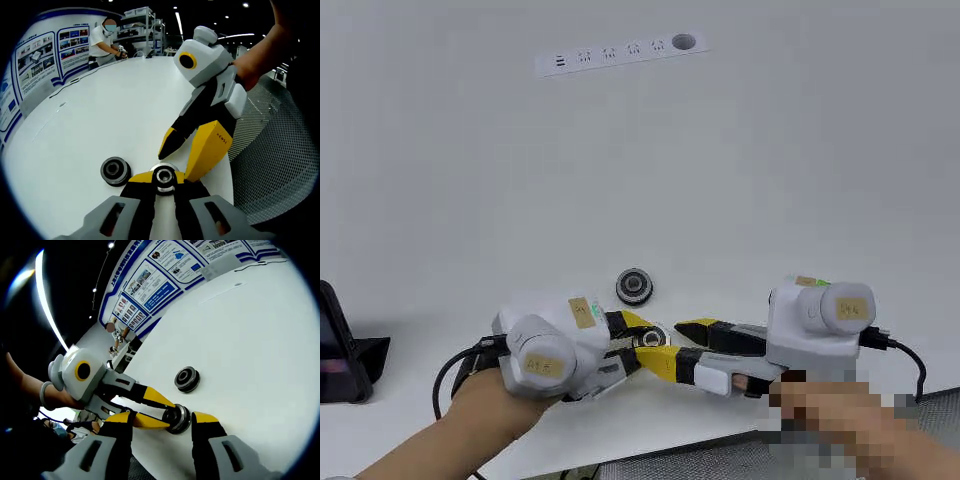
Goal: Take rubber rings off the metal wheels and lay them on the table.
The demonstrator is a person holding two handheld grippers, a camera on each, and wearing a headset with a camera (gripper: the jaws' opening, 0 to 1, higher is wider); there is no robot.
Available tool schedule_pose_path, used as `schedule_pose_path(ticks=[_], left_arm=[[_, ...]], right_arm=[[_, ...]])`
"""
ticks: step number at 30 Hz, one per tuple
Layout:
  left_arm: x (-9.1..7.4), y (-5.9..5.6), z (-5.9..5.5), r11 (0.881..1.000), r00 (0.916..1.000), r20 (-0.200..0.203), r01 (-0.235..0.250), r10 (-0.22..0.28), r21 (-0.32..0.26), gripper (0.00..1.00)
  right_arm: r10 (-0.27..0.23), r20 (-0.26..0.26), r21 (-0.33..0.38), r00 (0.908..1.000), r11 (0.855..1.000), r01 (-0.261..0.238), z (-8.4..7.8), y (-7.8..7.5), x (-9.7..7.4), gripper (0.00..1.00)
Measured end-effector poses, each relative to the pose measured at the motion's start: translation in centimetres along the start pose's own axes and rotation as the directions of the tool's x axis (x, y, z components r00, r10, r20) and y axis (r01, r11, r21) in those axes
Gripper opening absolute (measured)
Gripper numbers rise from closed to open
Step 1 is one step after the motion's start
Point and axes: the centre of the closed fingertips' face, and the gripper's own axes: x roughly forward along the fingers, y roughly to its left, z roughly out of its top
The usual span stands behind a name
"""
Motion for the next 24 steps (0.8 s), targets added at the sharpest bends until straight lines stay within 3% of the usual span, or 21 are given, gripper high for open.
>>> schedule_pose_path(ticks=[10, 16, 24], left_arm=[[0.0, 0.1, 0.0, 1.0, 1.0, 0.005, -0.008, 0.009, -0.011, 0.13], [0.0, 0.1, 0.0, 1.0, 0.9999, 0.007, -0.009, 0.01, -0.01, 0.13], [0.1, 0.1, 0.0, 1.0, 0.9999, 0.01, -0.009, 0.009, -0.01, 0.13]], right_arm=[[-0.024, -0.002, 0.068, 0.9997, 0.997, 0.024, -0.1, -1.0, 0.3, 0.42], [-0.016, -0.001, 0.148, 0.9999, 0.989, 0.016, -0.2, -1.0, 0.6, 0.4], [-0.005, -0.013, 0.159, 0.9999, 0.987, 0.007, -0.3, -0.9, 0.6, 0.38]])
